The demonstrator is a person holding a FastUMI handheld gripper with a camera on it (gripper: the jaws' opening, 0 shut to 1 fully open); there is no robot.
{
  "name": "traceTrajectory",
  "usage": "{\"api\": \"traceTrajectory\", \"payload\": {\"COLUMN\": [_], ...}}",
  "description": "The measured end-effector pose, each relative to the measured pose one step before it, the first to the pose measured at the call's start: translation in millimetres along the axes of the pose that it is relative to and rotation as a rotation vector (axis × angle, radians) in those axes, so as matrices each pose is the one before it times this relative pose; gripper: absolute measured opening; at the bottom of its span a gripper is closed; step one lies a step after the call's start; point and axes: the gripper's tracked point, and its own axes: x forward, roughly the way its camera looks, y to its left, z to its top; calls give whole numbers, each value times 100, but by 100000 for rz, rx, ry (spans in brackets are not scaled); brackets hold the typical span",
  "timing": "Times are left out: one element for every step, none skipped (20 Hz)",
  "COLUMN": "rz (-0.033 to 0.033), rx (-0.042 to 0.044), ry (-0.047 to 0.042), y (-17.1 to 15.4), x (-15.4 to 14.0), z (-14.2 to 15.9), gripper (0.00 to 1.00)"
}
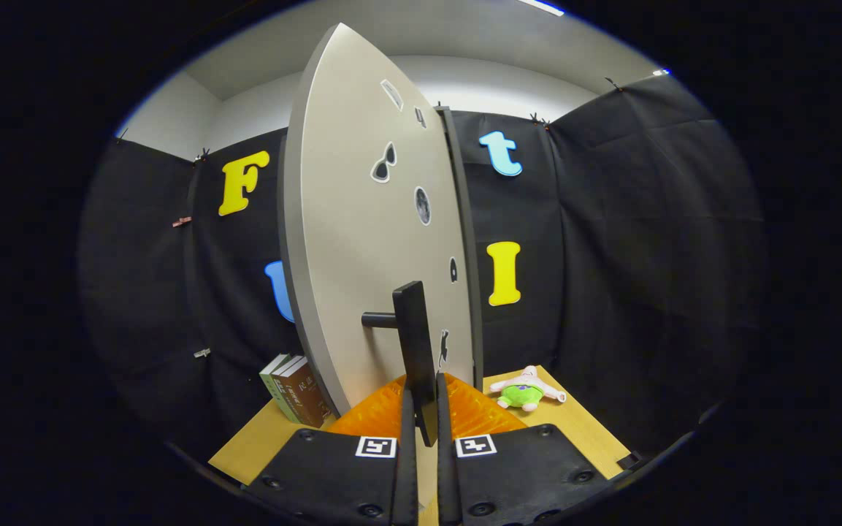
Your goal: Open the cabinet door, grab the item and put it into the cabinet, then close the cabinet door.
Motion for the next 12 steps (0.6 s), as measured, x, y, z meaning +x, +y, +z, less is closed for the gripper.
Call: {"api": "traceTrajectory", "payload": {"rz": [-1235, -418, -749, -1156, -1754, -2136, -1623, -548, -755, -1195, -871, -12], "rx": [87, -122, -1156, -2149, -2715, -2874, -1995, -86, 875, 640, 510, 780], "ry": [-590, -847, -138, 222, 97, -318, -937, -566, -48, 32, 129, 316], "y": [-725, -533, -521, -749, -1001, -1030, -1135, -935, -728, -927, -873, -268], "x": [-323, -151, -71, 55, 41, 82, 180, -194, -173, -147, 4, 1], "z": [244, 384, 273, 27, -58, -8, 319, 140, 8, -213, -231, -170], "gripper": [14, 15, 13, 12, 10, 10, 9, 9, 9, 9, 9, 9]}}
